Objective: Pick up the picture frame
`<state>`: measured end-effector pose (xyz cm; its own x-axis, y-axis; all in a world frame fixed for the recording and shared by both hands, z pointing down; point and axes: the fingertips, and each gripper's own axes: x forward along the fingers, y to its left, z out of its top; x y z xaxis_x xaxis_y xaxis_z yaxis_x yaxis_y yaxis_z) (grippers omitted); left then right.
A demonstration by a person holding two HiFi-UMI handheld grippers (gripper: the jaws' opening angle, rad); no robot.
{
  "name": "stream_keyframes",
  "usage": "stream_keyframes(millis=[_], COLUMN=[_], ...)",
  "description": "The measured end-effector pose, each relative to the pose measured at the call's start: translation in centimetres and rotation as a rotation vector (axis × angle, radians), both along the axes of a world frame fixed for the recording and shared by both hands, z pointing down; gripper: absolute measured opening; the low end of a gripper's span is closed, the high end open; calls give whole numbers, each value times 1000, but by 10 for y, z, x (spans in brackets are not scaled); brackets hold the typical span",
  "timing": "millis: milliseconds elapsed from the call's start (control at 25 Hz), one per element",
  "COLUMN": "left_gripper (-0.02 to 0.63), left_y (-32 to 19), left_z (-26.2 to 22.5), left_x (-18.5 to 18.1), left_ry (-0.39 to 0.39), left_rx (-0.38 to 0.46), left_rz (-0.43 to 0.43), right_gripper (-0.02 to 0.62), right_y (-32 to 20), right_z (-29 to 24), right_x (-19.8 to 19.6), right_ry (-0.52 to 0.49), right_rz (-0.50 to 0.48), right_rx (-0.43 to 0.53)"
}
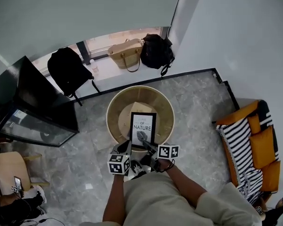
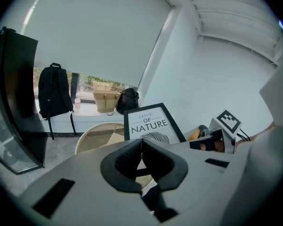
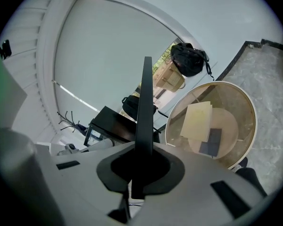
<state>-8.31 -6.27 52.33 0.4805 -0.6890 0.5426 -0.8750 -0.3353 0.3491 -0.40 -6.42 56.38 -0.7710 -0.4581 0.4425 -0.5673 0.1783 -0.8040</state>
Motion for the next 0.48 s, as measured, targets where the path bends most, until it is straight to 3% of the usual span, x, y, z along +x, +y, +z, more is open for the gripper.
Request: stream_keyframes(millis=[280, 480], left_gripper=[20, 20], left_y=[15, 24], left_z=[2, 2], left_x=[-15, -14], left_ry=[-30, -41], left_rx=[3, 6], left_rz=[-28, -32], right_gripper=[41, 41], right_y=[10, 18], right_z=[-11, -9], right_x=[-16, -14], right_ry=[10, 2], right_rz=[-74, -71], right_rx=[54, 45])
